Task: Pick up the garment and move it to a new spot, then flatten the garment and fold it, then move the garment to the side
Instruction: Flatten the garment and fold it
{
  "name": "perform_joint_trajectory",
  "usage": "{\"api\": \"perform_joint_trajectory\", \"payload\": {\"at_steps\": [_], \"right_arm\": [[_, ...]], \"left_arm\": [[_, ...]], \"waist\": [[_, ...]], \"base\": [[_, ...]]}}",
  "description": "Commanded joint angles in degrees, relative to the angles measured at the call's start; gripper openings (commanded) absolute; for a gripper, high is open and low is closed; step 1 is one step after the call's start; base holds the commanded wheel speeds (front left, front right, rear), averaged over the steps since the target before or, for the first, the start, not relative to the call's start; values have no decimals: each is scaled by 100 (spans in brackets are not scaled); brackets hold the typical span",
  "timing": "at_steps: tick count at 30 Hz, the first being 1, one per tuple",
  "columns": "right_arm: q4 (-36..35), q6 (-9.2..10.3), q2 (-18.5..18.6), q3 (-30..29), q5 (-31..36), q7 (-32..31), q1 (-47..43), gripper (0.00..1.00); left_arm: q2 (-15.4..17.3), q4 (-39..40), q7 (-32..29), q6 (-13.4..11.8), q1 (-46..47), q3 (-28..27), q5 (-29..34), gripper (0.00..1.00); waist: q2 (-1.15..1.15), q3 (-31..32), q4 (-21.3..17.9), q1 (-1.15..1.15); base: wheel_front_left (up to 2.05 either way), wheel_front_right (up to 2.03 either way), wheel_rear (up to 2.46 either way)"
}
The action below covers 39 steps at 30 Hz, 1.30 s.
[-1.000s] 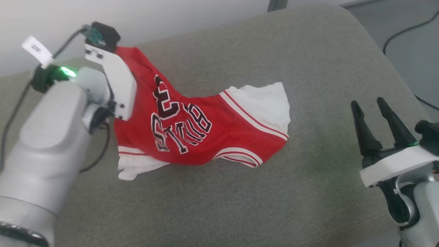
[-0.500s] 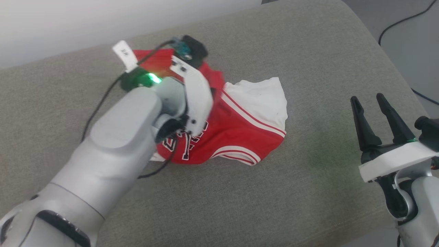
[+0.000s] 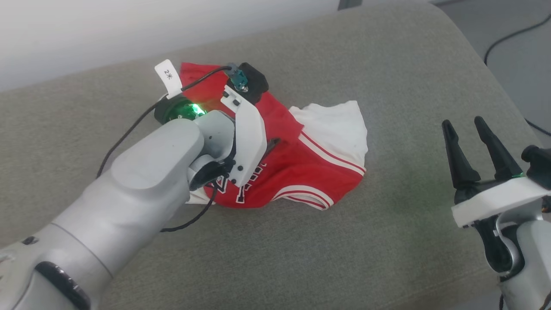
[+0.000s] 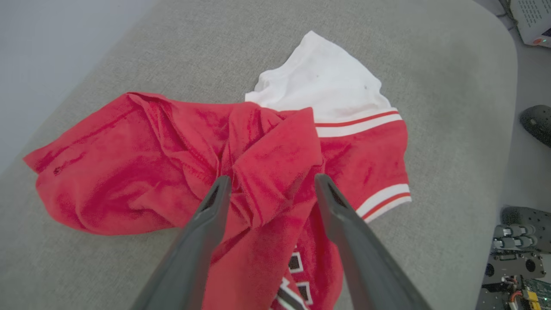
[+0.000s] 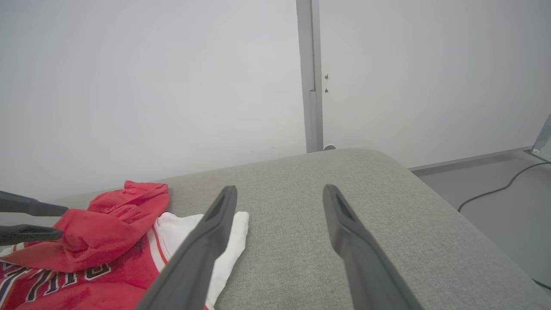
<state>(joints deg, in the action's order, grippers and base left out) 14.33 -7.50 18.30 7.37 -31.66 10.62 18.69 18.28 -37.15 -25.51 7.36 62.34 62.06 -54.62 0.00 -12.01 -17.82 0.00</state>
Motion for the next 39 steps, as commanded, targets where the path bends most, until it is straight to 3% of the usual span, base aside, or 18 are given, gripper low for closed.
{"api": "perform_joint_trajectory", "payload": {"at_steps": [1, 13, 17, 30, 36, 37, 38, 39], "right_arm": [[-8, 2, 5, -11, 48, 37, -85, 100], [-260, 2, -84, -201, 321, -104, -403, 100], [-395, 2, -128, -251, 373, -185, -453, 100], [-711, 2, -113, -275, 371, -291, -346, 100], [-708, 2, -102, -264, 335, -268, -262, 100], [-704, 2, -99, -269, 334, -263, -241, 100], [-699, 2, -96, -276, 333, -260, -228, 100], [-692, 2, -90, -287, 328, -258, -226, 100]], "left_arm": [[81, 52, 36, 12, 61, 55, -134, 100], [866, 277, -295, 12, -90, 242, -667, 100], [1023, 185, -601, -90, -253, 298, -813, 100], [1109, -206, -887, -462, -795, 480, -896, 100], [943, -676, -685, -430, -998, 453, -980, 100], [905, -752, -643, -403, -1020, 442, -994, 28], [884, -823, -609, -379, -1018, 447, -988, 0], [860, -910, -587, -381, -1016, 426, -1023, 0]], "waist": [[0, 122, 99, 0], [0, 635, 437, 0], [0, 669, 445, 0], [0, 324, 257, 0], [0, 183, 194, 0], [0, 170, 191, 0], [0, 158, 192, 0], [0, 151, 196, 0]], "base": [[0, 0, 0], [0, 0, 0], [0, 0, 0], [0, 0, 0], [0, 0, 0], [0, 0, 0], [0, 0, 0], [0, 0, 0]]}}
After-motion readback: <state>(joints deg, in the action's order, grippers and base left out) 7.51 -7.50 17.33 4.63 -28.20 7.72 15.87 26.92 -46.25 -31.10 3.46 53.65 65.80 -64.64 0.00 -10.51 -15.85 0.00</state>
